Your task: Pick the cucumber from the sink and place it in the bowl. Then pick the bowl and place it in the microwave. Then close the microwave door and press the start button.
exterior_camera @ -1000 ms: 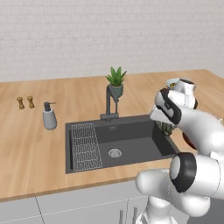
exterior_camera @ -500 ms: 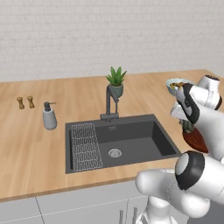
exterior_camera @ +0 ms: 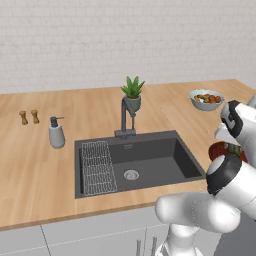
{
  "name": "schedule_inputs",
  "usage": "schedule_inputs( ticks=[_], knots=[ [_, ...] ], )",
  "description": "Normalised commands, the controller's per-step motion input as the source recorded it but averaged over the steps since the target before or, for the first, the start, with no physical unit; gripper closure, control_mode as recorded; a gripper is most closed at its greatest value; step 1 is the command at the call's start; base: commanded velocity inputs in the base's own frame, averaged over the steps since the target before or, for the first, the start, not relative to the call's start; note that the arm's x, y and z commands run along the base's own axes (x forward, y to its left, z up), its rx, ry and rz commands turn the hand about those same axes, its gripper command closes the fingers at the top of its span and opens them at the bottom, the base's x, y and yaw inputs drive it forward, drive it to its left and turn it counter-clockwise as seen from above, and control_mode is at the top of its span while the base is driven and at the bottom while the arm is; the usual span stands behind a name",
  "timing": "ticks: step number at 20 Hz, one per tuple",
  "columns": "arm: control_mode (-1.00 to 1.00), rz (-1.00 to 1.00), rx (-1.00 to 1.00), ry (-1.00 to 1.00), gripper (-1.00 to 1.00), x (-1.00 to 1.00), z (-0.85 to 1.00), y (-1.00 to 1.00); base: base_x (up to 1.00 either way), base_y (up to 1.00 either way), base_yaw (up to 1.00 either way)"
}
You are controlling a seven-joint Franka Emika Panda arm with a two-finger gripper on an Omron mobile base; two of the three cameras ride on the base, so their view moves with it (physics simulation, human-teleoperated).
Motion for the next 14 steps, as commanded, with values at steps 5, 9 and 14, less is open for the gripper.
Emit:
schedule_inputs(
  ticks=[5,9,14],
  knots=[
    [-1.0,0.0,0.0,0.03,1.0,0.15,-0.32,-0.4,0.0,0.0,0.0],
    [-1.0,0.0,0.0,0.05,1.0,0.43,-0.38,-0.18,0.0,0.0,0.0],
    [-1.0,0.0,0.0,0.01,1.0,0.2,-0.51,-0.25,0.0,0.0,0.0]
  ],
)
